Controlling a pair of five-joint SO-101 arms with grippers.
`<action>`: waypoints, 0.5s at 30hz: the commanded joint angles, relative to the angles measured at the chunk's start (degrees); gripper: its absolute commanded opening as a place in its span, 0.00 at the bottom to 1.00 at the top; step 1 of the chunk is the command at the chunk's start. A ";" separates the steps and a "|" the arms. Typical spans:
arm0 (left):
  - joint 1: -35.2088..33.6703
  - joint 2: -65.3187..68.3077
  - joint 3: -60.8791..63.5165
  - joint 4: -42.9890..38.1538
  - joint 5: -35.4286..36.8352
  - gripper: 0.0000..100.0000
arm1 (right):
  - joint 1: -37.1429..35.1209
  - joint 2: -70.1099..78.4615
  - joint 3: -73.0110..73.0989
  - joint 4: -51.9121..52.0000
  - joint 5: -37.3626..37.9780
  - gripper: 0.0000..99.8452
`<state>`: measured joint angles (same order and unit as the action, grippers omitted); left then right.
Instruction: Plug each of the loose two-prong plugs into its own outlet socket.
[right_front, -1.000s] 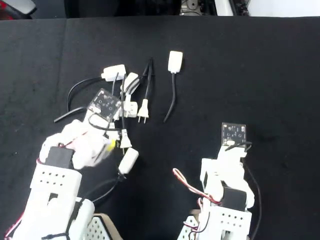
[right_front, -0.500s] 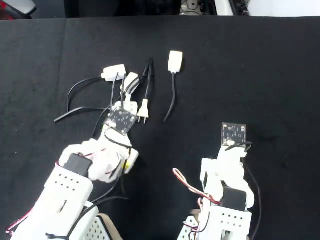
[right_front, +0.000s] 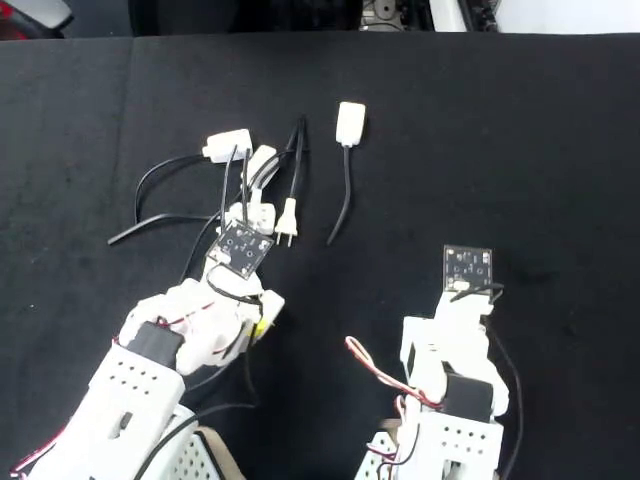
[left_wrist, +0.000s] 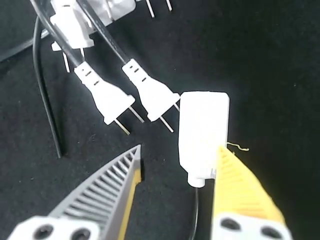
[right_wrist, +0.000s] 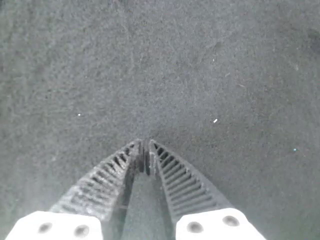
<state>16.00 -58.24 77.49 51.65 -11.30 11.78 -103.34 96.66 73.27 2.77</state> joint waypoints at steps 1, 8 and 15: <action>0.13 0.00 0.13 -0.70 0.79 0.21 | 0.97 -2.68 -0.04 -0.70 0.35 0.02; 1.27 0.44 0.48 -0.70 0.79 0.10 | 0.97 -2.68 -0.04 -0.70 0.35 0.02; 2.59 0.44 1.63 -0.62 0.79 0.12 | 0.97 -2.68 -0.04 -0.70 0.35 0.02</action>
<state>17.05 -58.33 78.90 51.03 -11.21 11.78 -103.34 96.66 73.27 2.77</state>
